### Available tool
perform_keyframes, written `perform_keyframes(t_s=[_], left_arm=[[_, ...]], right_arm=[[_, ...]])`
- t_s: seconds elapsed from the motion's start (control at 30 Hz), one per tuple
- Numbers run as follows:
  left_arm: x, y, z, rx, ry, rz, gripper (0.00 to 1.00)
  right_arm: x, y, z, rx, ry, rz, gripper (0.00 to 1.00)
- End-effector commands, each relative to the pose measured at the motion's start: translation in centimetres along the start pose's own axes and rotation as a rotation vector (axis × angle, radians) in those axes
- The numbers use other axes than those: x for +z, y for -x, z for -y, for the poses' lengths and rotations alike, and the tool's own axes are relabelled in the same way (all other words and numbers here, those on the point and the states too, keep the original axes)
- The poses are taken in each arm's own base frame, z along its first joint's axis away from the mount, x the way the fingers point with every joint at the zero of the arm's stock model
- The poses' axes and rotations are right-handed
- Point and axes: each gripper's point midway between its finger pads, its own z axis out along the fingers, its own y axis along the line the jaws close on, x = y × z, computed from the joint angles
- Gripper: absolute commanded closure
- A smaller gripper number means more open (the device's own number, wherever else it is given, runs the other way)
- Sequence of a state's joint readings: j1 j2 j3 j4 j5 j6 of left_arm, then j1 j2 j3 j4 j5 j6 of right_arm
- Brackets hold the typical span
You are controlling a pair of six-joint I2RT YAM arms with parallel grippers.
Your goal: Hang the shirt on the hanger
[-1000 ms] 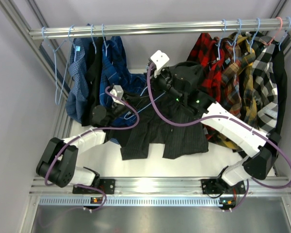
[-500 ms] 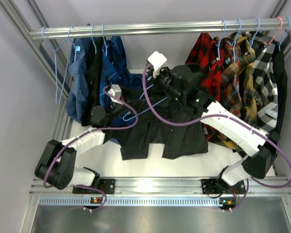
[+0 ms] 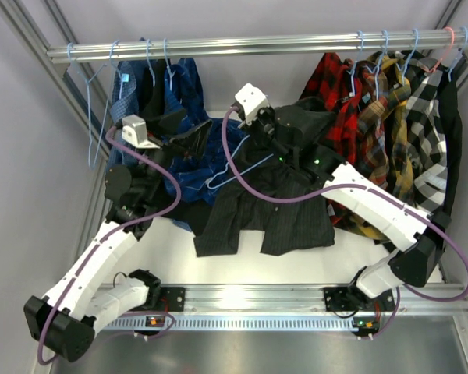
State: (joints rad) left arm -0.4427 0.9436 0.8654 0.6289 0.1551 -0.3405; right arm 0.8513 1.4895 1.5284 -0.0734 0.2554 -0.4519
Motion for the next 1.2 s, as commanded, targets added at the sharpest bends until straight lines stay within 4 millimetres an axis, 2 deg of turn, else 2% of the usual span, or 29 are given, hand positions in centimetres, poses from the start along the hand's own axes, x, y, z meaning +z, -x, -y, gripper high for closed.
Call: perform_keyframes(t_s=[0.0,0.07,0.13,0.2,0.27,0.33,0.37,0.43,0.47,0.6,0.63,0.67,0.7,0.8,0.93,1.0,1.07,1.1,1.17], left_arm=[[-1.1,-6.3,-4.6,-0.015,0.228,-0.228,0.09],[-1.3,-8.1,-6.3,-0.05,0.325,-0.288,0.11],[-1.9,-8.9,-8.1,-0.051,0.432,-0.314,0.14],[-3.0,-9.8,-9.0,-0.064,0.498,-0.359,0.16],[-3.9,-10.1,-8.3,-0.088,0.479,-0.379,0.16],[-5.4,-9.6,-6.7,-0.118,0.42,-0.369,0.16],[-6.0,-7.6,-5.7,-0.134,0.394,-0.318,0.16],[-7.4,-7.1,-5.0,-0.154,0.381,-0.312,0.2],[-7.9,-5.9,-4.2,-0.161,0.359,-0.289,0.22],[-9.9,-6.2,-2.8,-0.196,0.318,-0.326,0.23],[-10.3,-7.2,-2.2,-0.213,0.281,-0.356,0.23],[-10.5,-7.2,-1.2,-0.238,0.24,-0.366,0.23],[-10.8,-8.0,0.5,-0.269,0.149,-0.413,0.23],[-11.0,-10.0,2.2,-0.344,0.059,-0.487,0.24],[-10.1,-12.8,3.0,-0.441,0.014,-0.474,0.26],[-9.1,-13.9,3.2,-0.483,-0.012,-0.41,0.26],[-7.6,-14.6,3.2,-0.546,0.033,-0.327,0.28],[-7.7,-15.7,2.8,-0.566,0.076,-0.308,0.3],[-6.8,-16.2,2.8,-0.594,0.117,-0.22,0.28]], right_arm=[[-0.4,4.2,2.5,-0.015,-0.09,0.092,1.0],[-0.4,4.6,2.7,-0.01,-0.096,0.1,1.0],[-0.4,4.9,3.1,0.009,-0.11,0.107,1.0],[-0.3,5.4,3.7,0.046,-0.128,0.115,1.0],[0.2,5.3,3.6,0.055,-0.136,0.108,1.0],[0.5,5.4,3.8,0.055,-0.147,0.106,1.0],[1.2,4.7,3.5,0.052,-0.154,0.086,1.0],[1.6,4.7,3.6,0.049,-0.166,0.078,1.0],[2.0,4.3,3.5,0.049,-0.169,0.066,1.0],[2.5,4.6,3.7,0.049,-0.182,0.069,1.0],[2.5,4.9,4.1,0.047,-0.192,0.074,1.0],[2.6,4.8,4.2,0.045,-0.199,0.07,1.0],[2.6,5.0,4.4,0.046,-0.204,0.074,1.0],[2.7,5.3,4.7,0.038,-0.21,0.077,1.0],[2.5,5.8,5.2,0.032,-0.219,0.086,1.0],[2.5,6.0,5.6,0.036,-0.236,0.086,1.0],[2.4,6.1,5.9,0.057,-0.245,0.088,1.0],[2.4,6.3,6.0,0.081,-0.251,0.092,1.0],[2.3,6.4,6.0,0.1,-0.251,0.096,1.0]])
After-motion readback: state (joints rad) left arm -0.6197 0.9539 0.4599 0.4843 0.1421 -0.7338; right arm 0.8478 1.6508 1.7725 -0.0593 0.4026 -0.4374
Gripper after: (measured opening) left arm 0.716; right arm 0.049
